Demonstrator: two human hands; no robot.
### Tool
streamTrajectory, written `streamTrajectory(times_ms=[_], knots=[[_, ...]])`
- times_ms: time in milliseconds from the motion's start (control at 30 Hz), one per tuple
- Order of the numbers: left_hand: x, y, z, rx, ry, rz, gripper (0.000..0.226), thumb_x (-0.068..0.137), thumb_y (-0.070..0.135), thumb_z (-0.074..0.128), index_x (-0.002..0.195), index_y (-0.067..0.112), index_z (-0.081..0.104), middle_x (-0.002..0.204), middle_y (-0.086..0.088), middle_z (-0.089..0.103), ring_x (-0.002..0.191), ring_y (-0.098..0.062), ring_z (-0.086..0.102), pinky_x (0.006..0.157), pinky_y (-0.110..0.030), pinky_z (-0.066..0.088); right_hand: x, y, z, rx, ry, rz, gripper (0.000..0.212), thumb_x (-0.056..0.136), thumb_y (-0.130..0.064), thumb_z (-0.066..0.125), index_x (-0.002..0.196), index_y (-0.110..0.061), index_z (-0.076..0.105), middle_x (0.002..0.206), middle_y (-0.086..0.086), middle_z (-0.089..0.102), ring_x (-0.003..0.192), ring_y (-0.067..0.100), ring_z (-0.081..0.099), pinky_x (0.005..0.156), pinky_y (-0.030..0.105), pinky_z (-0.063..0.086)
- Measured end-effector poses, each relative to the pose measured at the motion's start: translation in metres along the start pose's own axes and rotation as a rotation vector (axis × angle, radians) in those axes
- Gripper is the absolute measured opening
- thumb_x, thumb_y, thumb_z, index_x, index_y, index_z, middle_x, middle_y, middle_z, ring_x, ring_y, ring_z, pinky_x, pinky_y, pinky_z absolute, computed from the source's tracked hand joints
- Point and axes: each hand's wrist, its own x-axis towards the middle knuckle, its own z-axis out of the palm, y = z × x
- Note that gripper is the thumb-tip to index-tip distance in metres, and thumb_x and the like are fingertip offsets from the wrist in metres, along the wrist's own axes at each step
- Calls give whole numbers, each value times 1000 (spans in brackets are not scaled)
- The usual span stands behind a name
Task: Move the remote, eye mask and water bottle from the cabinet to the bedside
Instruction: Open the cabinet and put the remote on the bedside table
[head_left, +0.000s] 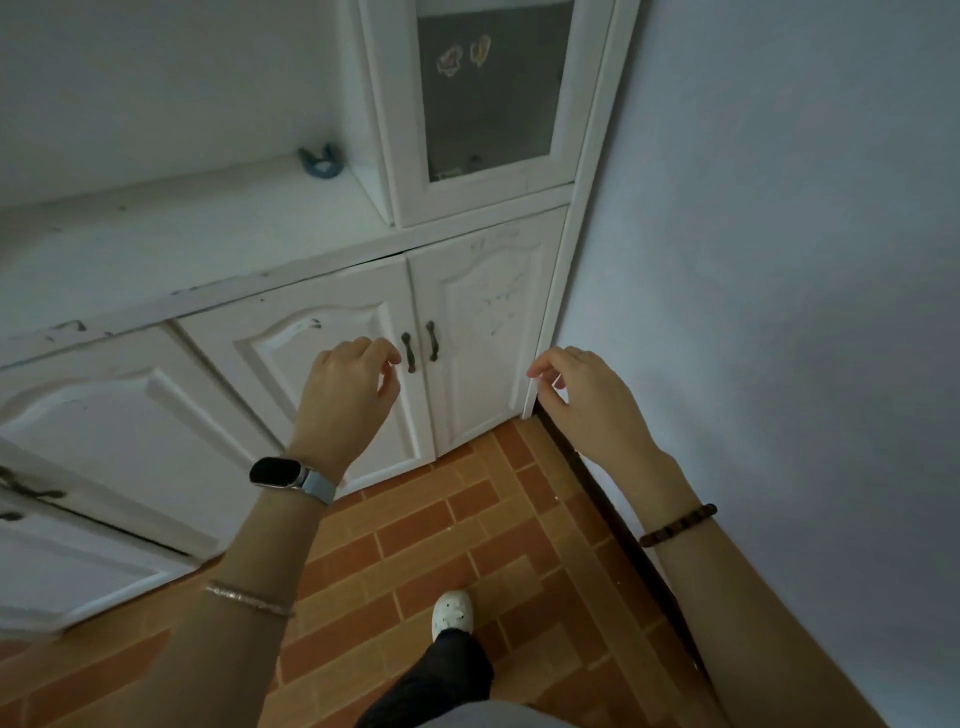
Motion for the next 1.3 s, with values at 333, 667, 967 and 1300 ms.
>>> streamTrajectory(times_ms=[333, 667, 967, 1300], knots=[[119, -33, 1, 46, 57, 109, 10, 86, 9, 57, 94, 10, 63, 81, -5, 64, 72, -26, 59, 74, -44, 47, 100, 2, -14, -33, 98, -6, 13, 93, -16, 53, 102, -19, 61, 93, -3, 63, 89, 12, 55, 74, 27, 48], [211, -26, -38, 101, 236, 178, 10, 86, 7, 59, 93, 10, 64, 78, -5, 63, 68, -24, 57, 74, -40, 47, 208, -12, -92, 5, 263, -143, 13, 93, -19, 53, 104, -23, 60, 96, -8, 61, 85, 8, 53, 72, 19, 44], [301, -13, -96, 202, 419, 267, 16, 83, 6, 65, 99, 10, 63, 92, -7, 65, 81, -23, 60, 78, -37, 50, 312, -73, -187, 123, 412, -339, 11, 94, -21, 53, 102, -24, 61, 92, -9, 60, 83, 6, 58, 74, 19, 48], [374, -18, -130, 395, 480, 285, 42, 82, 15, 68, 122, 8, 57, 130, -10, 56, 118, -25, 54, 103, -36, 40, 415, -135, -225, 231, 447, -436, 17, 94, -20, 55, 111, -21, 58, 97, -4, 63, 80, 5, 61, 77, 27, 56]])
